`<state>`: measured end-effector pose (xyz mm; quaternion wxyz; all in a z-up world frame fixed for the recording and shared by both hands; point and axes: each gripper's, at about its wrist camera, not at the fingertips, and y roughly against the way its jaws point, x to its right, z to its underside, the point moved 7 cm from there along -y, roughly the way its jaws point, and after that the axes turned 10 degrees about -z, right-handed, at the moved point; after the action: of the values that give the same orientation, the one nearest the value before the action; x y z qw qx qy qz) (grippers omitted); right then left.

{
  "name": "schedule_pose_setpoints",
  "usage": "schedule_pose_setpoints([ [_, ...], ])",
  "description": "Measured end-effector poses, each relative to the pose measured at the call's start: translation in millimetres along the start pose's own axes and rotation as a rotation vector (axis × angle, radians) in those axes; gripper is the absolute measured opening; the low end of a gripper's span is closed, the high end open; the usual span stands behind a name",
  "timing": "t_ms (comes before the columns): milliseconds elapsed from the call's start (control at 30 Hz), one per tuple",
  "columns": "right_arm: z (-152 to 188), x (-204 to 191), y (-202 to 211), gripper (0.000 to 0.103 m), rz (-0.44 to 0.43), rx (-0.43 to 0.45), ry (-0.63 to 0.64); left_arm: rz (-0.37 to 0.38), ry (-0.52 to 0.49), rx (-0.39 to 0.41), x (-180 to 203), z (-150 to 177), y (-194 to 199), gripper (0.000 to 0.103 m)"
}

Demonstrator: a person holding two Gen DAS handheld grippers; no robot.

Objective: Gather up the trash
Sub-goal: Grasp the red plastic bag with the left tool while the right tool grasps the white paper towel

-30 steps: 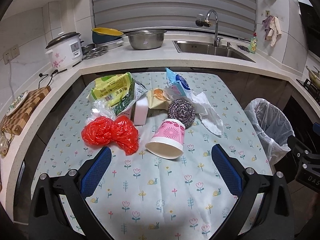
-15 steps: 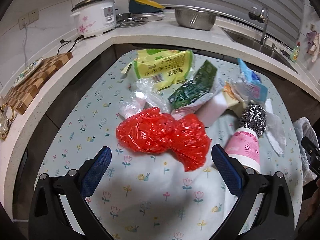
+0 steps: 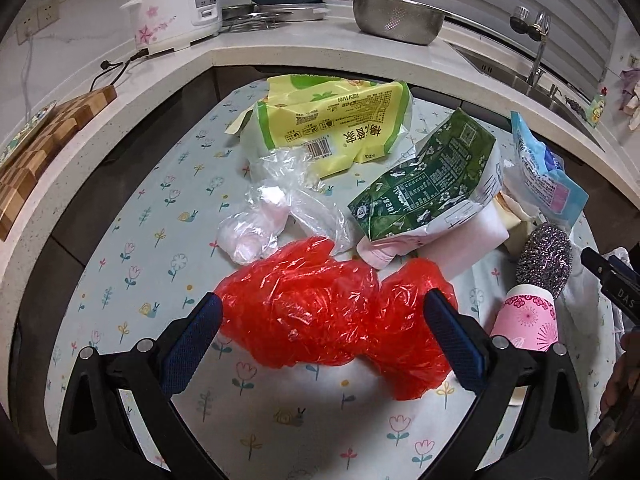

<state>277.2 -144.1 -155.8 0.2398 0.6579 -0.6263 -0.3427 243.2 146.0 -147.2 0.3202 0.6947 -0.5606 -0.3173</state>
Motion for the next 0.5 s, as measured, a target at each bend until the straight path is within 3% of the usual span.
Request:
schedule_pose_setpoints([
  [400,13,-4,-25,0.018,-0.054,-0.057,-0.029,0.067,-0.043,0.000,29,-3,-19,0.095],
  [500,13,-2,-16,0.011,-0.048,-0.040,-0.031,0.098,-0.050,-0.006,35,-1,-18,0.085],
])
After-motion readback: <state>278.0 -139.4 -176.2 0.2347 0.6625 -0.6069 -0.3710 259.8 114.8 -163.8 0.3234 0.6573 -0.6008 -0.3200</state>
